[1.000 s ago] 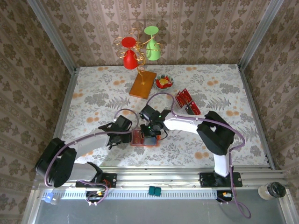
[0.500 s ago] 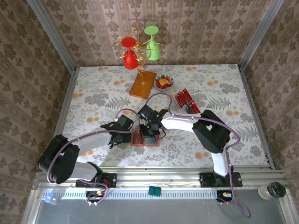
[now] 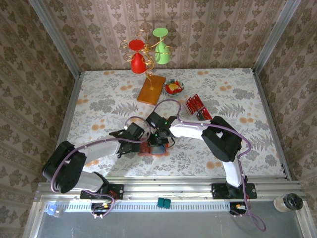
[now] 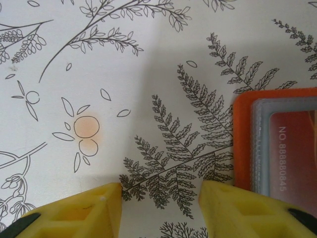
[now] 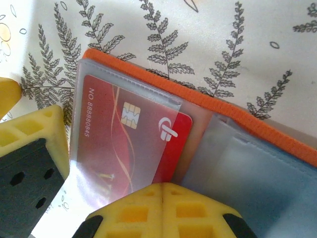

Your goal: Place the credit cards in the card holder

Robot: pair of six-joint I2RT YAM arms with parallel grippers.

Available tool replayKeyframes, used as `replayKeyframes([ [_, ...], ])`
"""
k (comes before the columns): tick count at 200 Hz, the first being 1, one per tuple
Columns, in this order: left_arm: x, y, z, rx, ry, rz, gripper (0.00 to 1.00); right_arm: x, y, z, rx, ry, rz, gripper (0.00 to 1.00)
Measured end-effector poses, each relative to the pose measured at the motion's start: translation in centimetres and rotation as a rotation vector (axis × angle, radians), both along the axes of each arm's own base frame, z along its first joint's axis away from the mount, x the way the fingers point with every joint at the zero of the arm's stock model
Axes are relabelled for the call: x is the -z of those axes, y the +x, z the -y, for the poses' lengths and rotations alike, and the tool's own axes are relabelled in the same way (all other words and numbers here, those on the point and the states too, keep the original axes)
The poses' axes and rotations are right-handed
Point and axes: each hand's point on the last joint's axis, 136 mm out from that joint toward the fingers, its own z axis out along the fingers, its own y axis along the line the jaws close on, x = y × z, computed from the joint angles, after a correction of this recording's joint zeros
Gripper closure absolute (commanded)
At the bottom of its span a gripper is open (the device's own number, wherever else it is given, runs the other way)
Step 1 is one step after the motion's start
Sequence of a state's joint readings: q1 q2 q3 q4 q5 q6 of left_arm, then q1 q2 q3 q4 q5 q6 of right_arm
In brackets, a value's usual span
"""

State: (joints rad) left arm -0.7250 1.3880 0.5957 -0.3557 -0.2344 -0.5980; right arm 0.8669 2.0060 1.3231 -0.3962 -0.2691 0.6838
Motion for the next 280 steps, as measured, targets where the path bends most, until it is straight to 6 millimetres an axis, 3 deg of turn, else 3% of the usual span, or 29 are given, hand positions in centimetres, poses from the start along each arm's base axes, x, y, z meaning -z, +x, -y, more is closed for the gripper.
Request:
replayKeyframes([
  [57, 0.0, 0.0, 0.1, 0.005, 0.008, 0.01, 0.53, -0.2, 0.0, -0.9, 0.012, 0.045, -0.019, 0.98],
  [100, -0.2, 0.2, 0.1, -0.005, -0.001, 0.016, 0.45, -0.7, 0.1, -0.7, 0.016, 0.055, -0.013, 0.95],
  [146, -1.2, 0.5, 0.1, -0.025, -0.057, 0.022, 0.35, -4.9, 0.9, 0.6, 0.04, 0.102, 0.051, 0.84],
  [192, -4.5, 1.4, -1.0, -0.069, -0.128, 0.102, 0.29, -8.7, 2.0, 4.3, 0.087, 0.096, 0.154, 0.65],
  [219, -6.3, 1.7, -0.9, -0.067, -0.168, 0.136, 0.25, -8.4, 2.0, 6.7, 0.116, 0.047, 0.171, 0.62],
  [253, -7.8, 2.0, -0.3, -0.048, -0.218, 0.164, 0.18, -6.4, 1.1, 8.9, 0.127, -0.016, 0.151, 0.6],
  [267, -7.8, 1.9, -0.1, -0.043, -0.23, 0.159, 0.01, -5.6, 0.7, 9.5, 0.125, -0.034, 0.14, 0.57],
  [280, -7.8, 1.8, 0.1, -0.034, -0.236, 0.153, 0.0, -5.1, 0.5, 9.8, 0.125, -0.046, 0.133, 0.54],
])
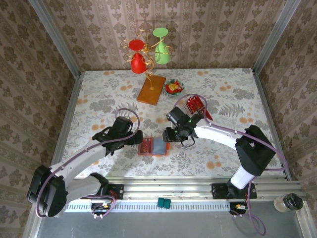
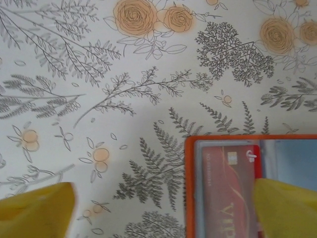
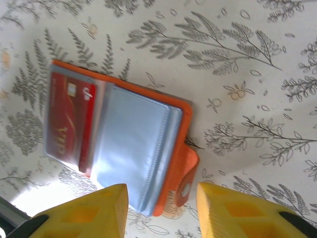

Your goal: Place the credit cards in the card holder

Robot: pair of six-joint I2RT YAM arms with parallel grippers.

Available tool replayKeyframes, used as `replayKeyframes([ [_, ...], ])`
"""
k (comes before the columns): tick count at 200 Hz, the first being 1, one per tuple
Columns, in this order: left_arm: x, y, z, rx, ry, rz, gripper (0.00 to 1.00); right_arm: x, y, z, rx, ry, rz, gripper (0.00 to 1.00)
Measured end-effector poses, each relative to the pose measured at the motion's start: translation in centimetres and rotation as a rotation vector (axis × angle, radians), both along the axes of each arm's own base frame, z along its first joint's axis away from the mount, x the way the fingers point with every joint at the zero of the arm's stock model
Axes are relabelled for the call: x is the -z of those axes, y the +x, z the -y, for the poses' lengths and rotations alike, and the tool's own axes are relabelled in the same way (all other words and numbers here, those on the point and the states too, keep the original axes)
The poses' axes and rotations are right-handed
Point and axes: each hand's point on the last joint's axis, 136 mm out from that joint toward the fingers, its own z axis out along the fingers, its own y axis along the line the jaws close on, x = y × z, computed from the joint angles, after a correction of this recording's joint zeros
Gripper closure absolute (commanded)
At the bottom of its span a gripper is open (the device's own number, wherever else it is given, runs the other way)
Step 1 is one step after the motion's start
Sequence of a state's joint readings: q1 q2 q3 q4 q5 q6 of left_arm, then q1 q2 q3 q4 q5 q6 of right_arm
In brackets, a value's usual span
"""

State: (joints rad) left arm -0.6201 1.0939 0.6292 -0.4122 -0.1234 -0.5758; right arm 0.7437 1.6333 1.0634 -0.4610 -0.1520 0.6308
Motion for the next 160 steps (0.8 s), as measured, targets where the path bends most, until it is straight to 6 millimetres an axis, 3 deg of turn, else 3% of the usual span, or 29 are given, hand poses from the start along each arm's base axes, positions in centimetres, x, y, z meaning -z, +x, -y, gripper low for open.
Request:
replayKeyframes([
  [31, -0.1, 0.0, 0.5, 0.01, -0.025, -0.001, 0.0, 0.6, -0.4, 0.4, 0.001, -0.012, -0.01, 0.5],
  [99, 0.6, 0.5, 2.0, 0.024, -0.082, -0.014, 0.0, 2.8, -0.1, -0.1, -0.003, -0.021, -0.039, 0.53],
  [130, 1.3, 0.7, 3.0, 0.039, -0.109, -0.027, 0.0, 4.2, -0.2, -0.1, -0.004, -0.04, -0.062, 0.63],
  [160, 1.9, 0.9, 4.2, 0.051, -0.137, -0.041, 0.0, 4.4, -0.1, -0.2, -0.001, -0.042, -0.064, 0.83],
])
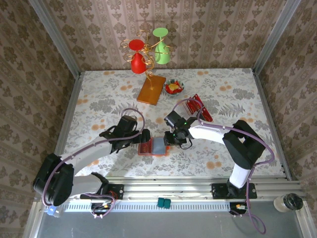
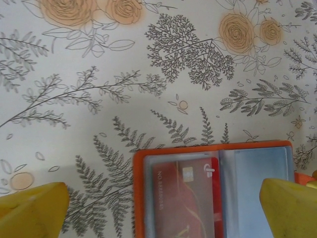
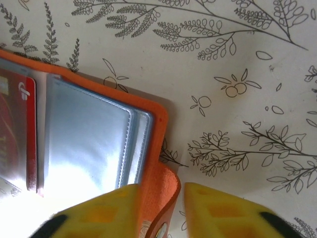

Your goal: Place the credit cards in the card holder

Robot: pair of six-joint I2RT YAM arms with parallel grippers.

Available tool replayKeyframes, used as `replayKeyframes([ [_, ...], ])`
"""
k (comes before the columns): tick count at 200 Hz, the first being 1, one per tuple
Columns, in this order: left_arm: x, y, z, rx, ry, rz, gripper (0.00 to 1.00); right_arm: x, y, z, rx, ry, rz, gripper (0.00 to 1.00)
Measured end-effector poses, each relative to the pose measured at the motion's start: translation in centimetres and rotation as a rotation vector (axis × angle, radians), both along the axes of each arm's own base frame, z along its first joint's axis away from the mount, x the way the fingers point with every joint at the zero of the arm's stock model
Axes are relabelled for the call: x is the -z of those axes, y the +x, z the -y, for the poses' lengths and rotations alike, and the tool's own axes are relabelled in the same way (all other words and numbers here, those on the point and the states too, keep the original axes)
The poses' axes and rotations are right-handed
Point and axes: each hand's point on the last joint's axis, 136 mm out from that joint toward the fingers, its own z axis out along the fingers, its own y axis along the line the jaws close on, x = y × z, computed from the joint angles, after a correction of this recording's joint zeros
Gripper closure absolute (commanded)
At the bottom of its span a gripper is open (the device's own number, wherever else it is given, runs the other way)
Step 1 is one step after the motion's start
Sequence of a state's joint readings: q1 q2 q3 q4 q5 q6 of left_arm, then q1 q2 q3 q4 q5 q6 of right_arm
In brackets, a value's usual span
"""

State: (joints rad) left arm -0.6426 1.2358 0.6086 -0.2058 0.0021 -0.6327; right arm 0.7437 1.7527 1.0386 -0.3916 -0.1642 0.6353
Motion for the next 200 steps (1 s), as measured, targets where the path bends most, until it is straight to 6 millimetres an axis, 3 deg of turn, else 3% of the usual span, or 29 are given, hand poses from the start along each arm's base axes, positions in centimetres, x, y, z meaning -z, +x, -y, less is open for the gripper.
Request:
replayKeyframes([
  [40, 1.0, 0.0, 1.3, 0.014, -0.031, -0.016, 0.0, 0.3, 0.2, 0.2, 0.004, 0.0, 0.001, 0.94],
  [200, 3.5, -0.1, 2.6, 0.016, -0.058, -0.056, 0.0, 0.9, 0.3, 0.5, 0.011, -0.007, -0.006, 0.96],
])
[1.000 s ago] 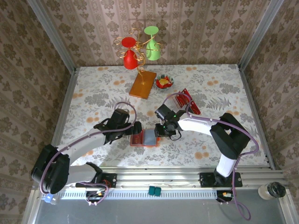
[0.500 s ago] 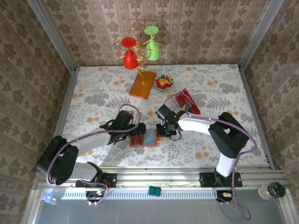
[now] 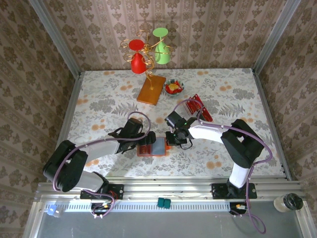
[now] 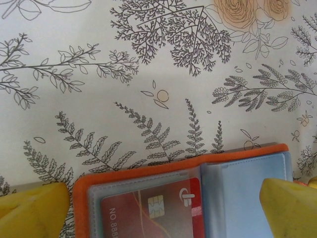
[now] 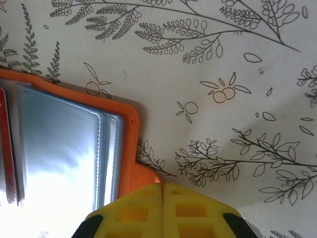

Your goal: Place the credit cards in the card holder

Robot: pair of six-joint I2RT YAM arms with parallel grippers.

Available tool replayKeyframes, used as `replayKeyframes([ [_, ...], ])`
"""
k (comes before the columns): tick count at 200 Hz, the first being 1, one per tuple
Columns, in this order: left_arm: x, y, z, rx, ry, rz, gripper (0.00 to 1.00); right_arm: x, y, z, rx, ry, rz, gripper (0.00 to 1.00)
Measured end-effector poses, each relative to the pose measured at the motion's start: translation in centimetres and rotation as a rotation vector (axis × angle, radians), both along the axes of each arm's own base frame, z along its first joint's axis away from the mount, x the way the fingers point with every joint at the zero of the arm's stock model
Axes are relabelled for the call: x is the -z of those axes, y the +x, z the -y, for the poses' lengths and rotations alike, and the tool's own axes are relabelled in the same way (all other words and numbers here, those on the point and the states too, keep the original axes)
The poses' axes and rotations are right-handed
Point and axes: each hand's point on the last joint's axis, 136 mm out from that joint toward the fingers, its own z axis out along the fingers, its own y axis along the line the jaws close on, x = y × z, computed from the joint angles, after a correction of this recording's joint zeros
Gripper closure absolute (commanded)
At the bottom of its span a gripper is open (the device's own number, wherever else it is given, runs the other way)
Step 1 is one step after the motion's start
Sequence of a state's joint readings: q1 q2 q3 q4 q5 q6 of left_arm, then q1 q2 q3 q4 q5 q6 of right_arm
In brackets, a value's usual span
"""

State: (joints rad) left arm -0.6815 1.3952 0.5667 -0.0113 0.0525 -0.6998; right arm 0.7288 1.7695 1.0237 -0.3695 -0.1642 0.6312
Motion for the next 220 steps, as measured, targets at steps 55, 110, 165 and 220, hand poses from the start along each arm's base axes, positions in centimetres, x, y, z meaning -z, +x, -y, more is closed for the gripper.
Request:
replayKeyframes([
  [55, 0.1, 0.0, 0.0, -0.001, 0.01, 0.006, 0.0, 0.0, 0.0, 0.0, 0.0, 0.0, 0.0, 0.96],
  [110, -0.2, -0.1, 0.4, -0.001, -0.01, 0.009, 0.0, 0.2, 0.1, -0.1, 0.001, 0.001, -0.003, 0.96],
  [165, -3.5, -0.1, 1.0, -0.013, -0.131, 0.072, 0.0, 0.4, 0.1, 0.0, 0.005, 0.002, -0.011, 0.96],
  [220, -7.3, 0.1, 3.5, -0.007, -0.31, 0.136, 0.0, 0.5, 0.0, -0.1, 0.008, 0.004, -0.018, 0.96],
])
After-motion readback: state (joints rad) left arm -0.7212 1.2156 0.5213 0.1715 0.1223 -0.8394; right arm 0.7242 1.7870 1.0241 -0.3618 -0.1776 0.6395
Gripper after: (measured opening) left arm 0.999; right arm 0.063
